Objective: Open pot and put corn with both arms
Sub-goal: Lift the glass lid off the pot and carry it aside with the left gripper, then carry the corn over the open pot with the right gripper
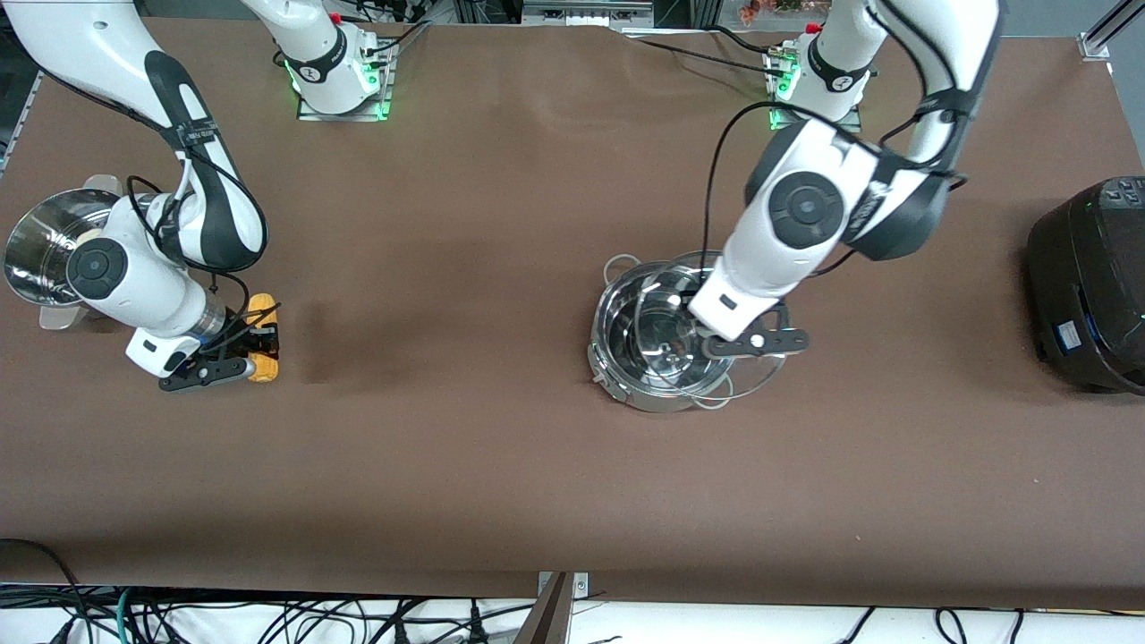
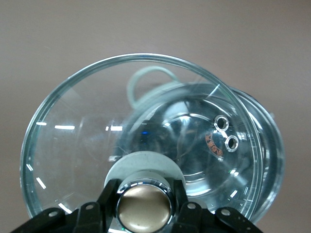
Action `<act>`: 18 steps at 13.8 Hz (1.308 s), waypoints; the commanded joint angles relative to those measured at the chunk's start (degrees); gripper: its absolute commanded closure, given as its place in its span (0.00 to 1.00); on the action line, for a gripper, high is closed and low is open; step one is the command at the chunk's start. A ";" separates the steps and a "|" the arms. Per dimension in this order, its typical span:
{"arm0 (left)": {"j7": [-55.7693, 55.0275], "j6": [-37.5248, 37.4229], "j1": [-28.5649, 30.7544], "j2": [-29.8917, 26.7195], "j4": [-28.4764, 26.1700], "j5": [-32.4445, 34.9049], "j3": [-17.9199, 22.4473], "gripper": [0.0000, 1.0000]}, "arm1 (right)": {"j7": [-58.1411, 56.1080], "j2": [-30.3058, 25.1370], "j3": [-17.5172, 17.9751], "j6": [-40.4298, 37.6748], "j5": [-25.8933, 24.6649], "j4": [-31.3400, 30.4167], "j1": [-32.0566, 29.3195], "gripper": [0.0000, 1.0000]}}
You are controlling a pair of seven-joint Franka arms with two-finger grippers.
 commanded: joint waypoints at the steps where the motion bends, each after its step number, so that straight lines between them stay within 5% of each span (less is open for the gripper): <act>1: 10.05 -2.19 4.42 -3.09 -1.11 0.36 0.81 1.00 | 0.04 -0.90 1.07 -3.54 0.04 1.42 -0.43 1.00; 4: 22.02 -2.11 6.90 -3.97 -4.00 -0.69 5.01 1.00 | 5.55 -2.48 5.72 -9.23 2.15 4.48 -0.43 1.00; 8: 33.18 -1.15 10.32 -4.24 -6.91 -3.86 9.67 1.00 | 20.49 -1.61 12.22 -29.35 2.68 20.19 0.61 1.00; 10: 39.94 1.74 11.46 -4.50 -10.41 -3.86 13.00 1.00 | 28.75 -0.20 13.99 -33.34 5.65 26.01 2.63 1.00; 14: 51.40 18.25 13.49 -3.89 -20.96 -5.00 17.06 1.00 | 43.86 2.25 14.52 -33.44 8.40 34.61 13.68 1.00; 18: 51.40 25.47 13.49 -0.55 -23.51 -5.18 17.42 1.00 | 55.49 15.93 12.77 -38.51 -0.37 57.95 28.62 1.00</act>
